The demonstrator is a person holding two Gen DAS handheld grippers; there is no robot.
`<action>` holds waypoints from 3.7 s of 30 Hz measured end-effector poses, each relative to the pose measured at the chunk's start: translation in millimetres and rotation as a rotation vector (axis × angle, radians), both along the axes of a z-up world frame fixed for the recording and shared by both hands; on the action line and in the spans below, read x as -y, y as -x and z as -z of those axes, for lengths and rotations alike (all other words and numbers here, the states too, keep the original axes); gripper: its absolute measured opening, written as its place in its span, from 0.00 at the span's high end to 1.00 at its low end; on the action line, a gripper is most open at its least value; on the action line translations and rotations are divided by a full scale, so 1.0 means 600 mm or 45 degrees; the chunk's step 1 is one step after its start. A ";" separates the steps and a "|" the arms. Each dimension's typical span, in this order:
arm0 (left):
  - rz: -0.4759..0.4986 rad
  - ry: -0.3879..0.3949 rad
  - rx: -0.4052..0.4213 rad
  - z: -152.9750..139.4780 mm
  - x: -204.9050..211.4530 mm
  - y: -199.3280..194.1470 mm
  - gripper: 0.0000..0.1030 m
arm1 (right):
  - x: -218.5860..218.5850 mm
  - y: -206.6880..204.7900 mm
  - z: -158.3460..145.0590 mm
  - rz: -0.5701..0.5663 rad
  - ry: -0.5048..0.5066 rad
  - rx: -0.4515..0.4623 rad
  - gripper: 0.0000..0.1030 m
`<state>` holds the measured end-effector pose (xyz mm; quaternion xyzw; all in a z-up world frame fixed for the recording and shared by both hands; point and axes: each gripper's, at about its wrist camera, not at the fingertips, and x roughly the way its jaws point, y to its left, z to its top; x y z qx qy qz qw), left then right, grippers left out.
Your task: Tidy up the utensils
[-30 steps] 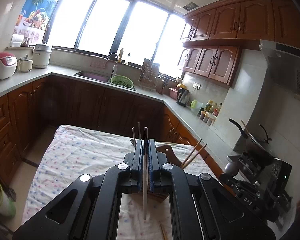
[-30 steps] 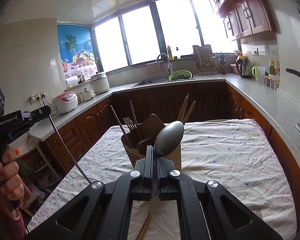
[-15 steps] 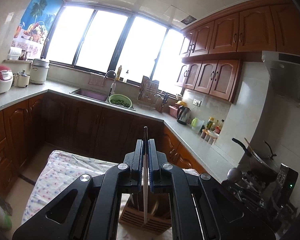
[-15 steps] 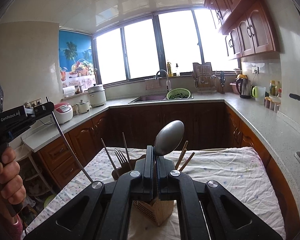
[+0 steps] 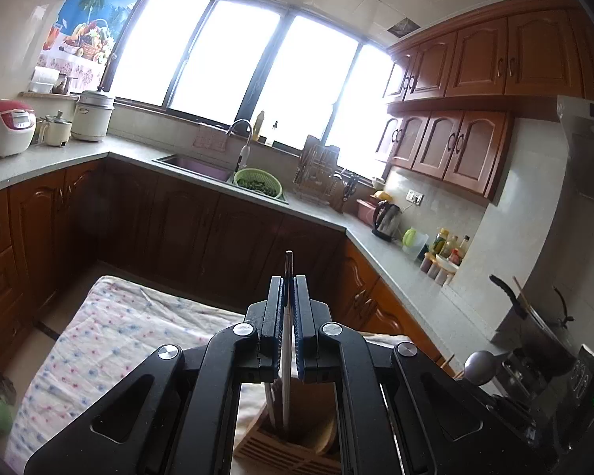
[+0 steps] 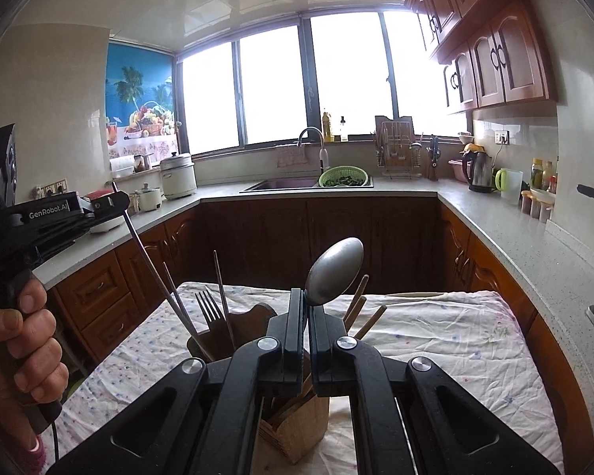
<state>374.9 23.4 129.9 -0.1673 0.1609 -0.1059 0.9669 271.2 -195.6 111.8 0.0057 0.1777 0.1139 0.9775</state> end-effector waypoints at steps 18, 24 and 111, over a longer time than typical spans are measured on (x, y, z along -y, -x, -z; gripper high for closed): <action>0.077 -0.086 -0.141 0.095 0.034 -0.020 0.96 | -0.023 -0.037 0.095 -0.050 -0.006 -0.206 0.98; 0.101 -0.103 -0.150 0.091 0.040 -0.018 0.96 | -0.013 -0.044 0.104 -0.066 -0.060 -0.253 0.98; -0.100 -0.131 -0.293 0.187 -0.051 0.352 0.07 | 0.038 0.234 0.149 -0.024 -0.377 -0.184 0.04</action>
